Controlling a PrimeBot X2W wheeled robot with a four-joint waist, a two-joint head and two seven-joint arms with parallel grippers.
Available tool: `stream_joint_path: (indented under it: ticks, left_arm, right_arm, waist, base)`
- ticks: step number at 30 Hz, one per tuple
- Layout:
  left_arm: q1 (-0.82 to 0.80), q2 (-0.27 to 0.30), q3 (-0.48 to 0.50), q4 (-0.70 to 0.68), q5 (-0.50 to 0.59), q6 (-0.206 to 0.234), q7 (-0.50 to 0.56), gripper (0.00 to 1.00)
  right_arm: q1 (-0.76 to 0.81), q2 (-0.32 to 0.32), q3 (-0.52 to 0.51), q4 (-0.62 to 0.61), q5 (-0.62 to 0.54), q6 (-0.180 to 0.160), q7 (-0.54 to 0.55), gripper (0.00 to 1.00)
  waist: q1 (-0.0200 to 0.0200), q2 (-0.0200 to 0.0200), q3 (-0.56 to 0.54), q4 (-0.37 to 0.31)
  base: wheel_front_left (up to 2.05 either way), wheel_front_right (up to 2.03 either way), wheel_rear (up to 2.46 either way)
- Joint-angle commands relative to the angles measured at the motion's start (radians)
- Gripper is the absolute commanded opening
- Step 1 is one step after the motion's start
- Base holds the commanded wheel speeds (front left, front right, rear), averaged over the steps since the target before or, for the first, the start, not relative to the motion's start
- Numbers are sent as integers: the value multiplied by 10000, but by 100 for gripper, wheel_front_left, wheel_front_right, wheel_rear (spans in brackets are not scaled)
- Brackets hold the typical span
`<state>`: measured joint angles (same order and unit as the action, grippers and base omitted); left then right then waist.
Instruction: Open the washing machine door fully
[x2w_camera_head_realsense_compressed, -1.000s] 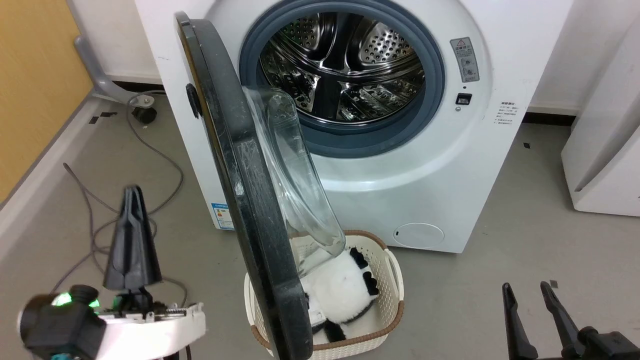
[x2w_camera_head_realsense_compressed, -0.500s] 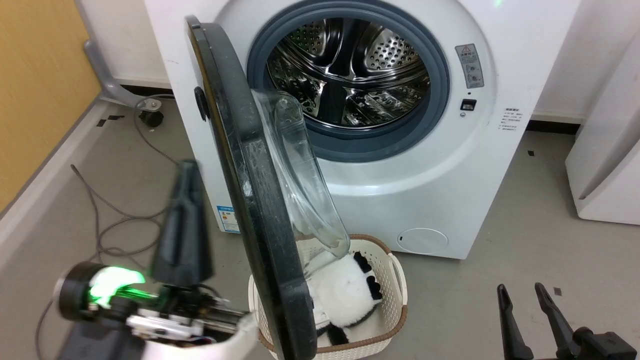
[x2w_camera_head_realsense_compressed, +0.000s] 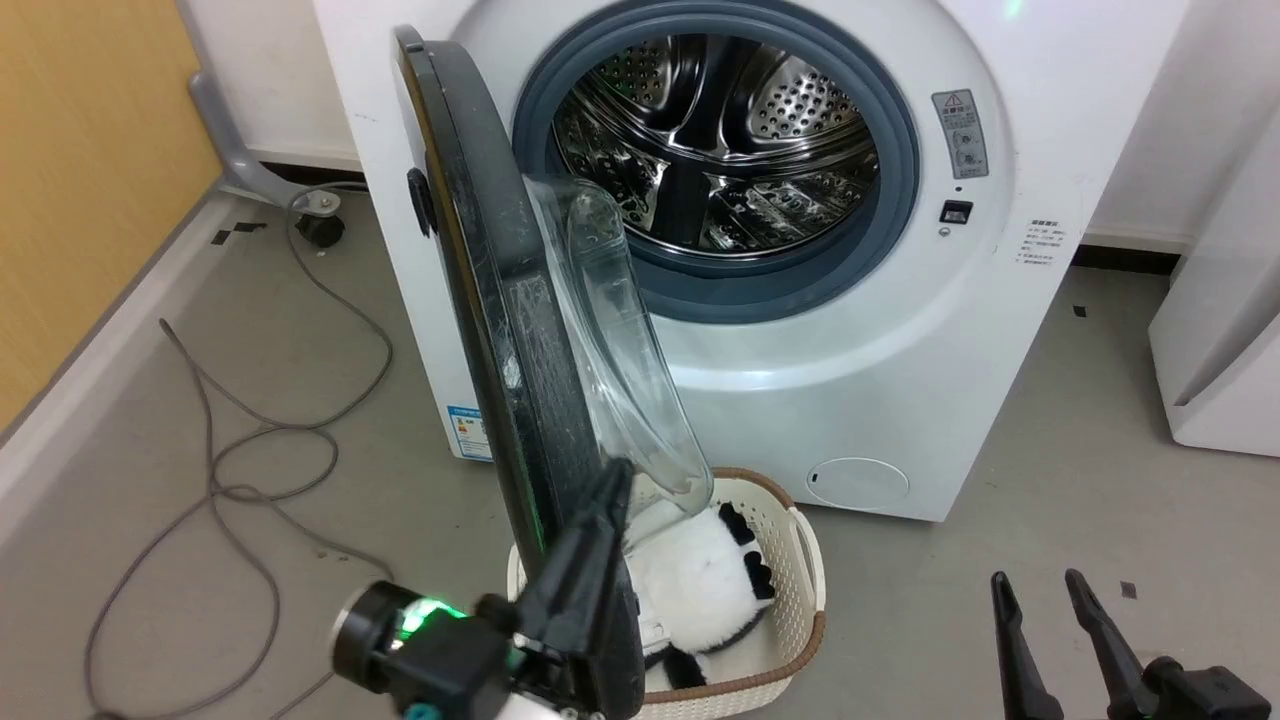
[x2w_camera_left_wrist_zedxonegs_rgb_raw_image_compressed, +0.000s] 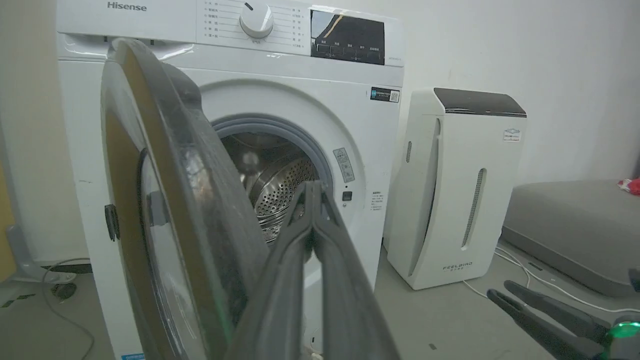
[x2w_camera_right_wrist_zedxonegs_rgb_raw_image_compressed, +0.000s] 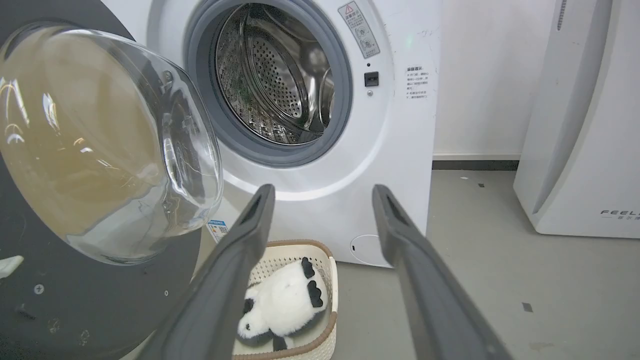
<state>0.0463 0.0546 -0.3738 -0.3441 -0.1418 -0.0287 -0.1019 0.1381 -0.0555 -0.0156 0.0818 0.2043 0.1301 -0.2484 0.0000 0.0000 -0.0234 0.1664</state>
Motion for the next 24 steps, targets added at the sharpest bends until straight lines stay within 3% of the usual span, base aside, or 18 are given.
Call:
stream_joint_path:
  ticks: [1,12,24]
  left_arm:
    - [107,99,-96,139,60,-60,215,0]
    - [408,111,-904,1055,-420,-336,1568,0]
    - [357,317,-392,1344,-431,215,1962,0]
  right_arm:
    - [68,49,23,17,28,6,-56,100]
    - [7,51,77,175,44,6,-71,100]
    - [-13,52,146,392,215,6,-90,100]
  waist:
    - [0,0,21,11]
    - [0,0,124,148]
    - [0,0,105,624]
  base:
    - [0,0,0]
    - [0,0,0]
    - [0,0,0]
